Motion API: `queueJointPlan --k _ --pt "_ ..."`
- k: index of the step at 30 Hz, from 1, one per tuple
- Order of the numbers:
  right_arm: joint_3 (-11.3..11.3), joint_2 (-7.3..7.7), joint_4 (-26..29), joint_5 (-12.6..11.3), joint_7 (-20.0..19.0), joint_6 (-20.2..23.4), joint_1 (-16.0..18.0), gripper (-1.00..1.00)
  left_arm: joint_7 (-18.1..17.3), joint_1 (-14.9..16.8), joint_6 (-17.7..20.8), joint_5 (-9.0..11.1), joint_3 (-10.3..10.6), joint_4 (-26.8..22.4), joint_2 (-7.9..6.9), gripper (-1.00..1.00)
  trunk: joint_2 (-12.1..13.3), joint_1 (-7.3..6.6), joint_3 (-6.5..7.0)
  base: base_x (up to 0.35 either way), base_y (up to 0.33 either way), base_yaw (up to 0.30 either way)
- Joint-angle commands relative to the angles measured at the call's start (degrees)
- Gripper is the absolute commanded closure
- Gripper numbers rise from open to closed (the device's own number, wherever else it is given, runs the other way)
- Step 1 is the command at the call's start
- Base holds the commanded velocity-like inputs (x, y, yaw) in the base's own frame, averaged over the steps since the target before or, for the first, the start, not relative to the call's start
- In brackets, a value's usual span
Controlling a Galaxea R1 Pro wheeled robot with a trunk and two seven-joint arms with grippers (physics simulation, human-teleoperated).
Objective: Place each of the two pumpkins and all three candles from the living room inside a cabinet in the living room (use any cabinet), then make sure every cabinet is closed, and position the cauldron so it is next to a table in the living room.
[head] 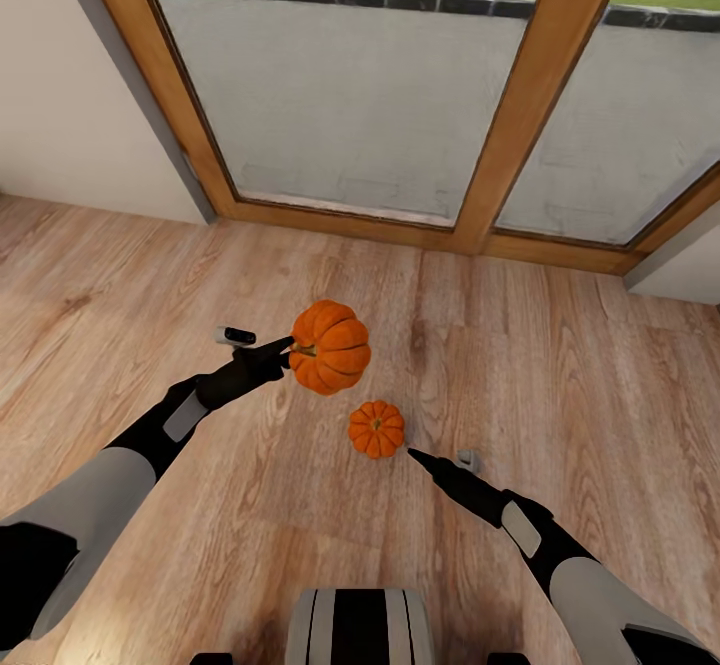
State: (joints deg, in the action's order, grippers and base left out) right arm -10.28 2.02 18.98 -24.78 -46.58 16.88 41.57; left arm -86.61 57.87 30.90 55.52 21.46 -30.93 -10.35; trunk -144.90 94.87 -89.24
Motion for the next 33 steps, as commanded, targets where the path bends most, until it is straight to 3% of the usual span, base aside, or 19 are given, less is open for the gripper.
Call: queueJointPlan --k 1,17,18,22,27,33 --pt "0.00 0.00 0.00 0.00 0.00 0.00 0.00 -1.00 0.03 -0.02 -0.05 -0.03 -0.01 -0.02 0.04 1.00 -0.01 0.03 -0.22 0.000 0.000 0.000" --pt "0.36 -0.24 2.97 0.39 0.19 -0.09 0.00 -1.00 0.03 -0.04 0.04 -0.06 -0.01 -0.10 0.07 1.00 -0.23 0.44 -3.77 0.000 0.000 0.000" --pt "0.69 -0.55 3.30 0.73 0.52 -0.42 -0.33 -1.00 0.35 -0.37 -0.14 0.20 -0.32 -0.41 0.39 1.00 -0.23 0.44 -3.76 0.000 0.000 0.000" --pt "1.96 0.69 3.20 2.01 1.81 -1.71 0.12 -1.00 0.55 -1.69 -0.21 0.26 -0.31 -0.03 1.15 1.00 -0.23 0.44 -3.76 0.000 0.000 0.000" --pt "0.60 1.75 2.60 2.96 0.60 -2.46 0.17 -1.00 0.07 -2.55 -0.17 -0.04 -0.36 0.08 1.28 1.00 -0.23 0.44 -3.76 0.000 0.000 0.000" --pt "0.44 1.71 2.69 3.16 0.27 -2.82 0.14 -1.00 0.04 -2.58 -0.17 -0.06 -0.36 0.08 1.30 1.00 -0.23 0.44 -3.76 0.000 0.000 0.000"
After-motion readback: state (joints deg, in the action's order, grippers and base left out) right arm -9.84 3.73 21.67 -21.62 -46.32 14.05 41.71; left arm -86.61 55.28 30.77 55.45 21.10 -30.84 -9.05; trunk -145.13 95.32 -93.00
